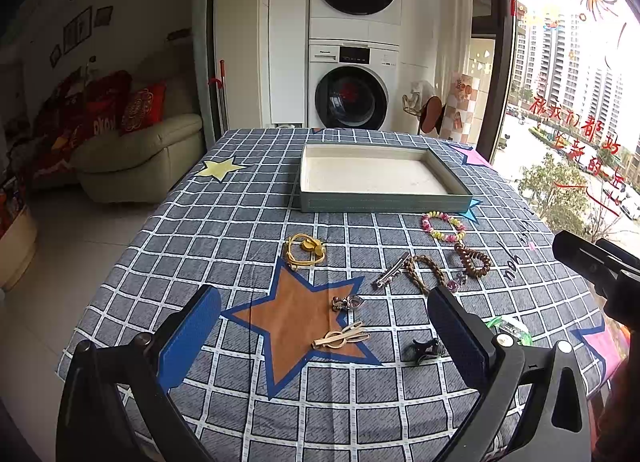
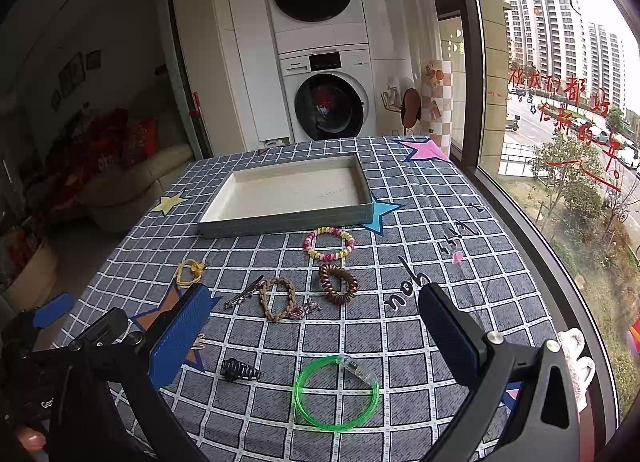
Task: Organize jewelry
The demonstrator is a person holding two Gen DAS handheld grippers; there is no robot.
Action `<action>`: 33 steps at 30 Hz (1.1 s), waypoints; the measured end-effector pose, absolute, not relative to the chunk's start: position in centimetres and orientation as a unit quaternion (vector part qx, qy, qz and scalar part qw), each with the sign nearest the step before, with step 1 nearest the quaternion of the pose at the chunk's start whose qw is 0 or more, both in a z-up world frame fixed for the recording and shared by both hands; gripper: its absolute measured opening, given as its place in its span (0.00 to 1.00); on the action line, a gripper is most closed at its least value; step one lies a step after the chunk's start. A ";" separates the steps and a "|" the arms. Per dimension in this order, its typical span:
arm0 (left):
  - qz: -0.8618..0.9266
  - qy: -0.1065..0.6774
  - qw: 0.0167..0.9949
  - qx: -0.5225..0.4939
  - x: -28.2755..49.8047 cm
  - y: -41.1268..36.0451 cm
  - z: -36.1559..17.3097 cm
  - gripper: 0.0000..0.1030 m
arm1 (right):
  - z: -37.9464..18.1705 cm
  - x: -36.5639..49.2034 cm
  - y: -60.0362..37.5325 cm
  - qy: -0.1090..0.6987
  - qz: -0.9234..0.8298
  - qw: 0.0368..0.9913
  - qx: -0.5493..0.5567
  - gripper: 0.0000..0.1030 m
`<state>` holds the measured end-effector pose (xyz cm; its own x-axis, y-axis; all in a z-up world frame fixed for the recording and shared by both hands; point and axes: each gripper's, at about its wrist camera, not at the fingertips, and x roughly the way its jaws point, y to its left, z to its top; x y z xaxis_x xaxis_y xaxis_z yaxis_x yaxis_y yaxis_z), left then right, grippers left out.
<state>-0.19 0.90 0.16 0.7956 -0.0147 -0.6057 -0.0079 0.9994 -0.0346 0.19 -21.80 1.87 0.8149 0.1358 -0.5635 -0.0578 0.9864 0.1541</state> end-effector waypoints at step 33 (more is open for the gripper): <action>0.000 0.333 0.943 -0.013 0.2 1.1 -0.7 1.00 | 1.5 0.2 -22.2 0.307 0.048 0.948 0.070 1.00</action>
<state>0.19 1.06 -0.66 0.7776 -0.0090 -0.6287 -0.0080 0.9997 -0.0241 0.24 -22.15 1.51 0.8072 0.1333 -0.5750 -0.0474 0.9857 0.1620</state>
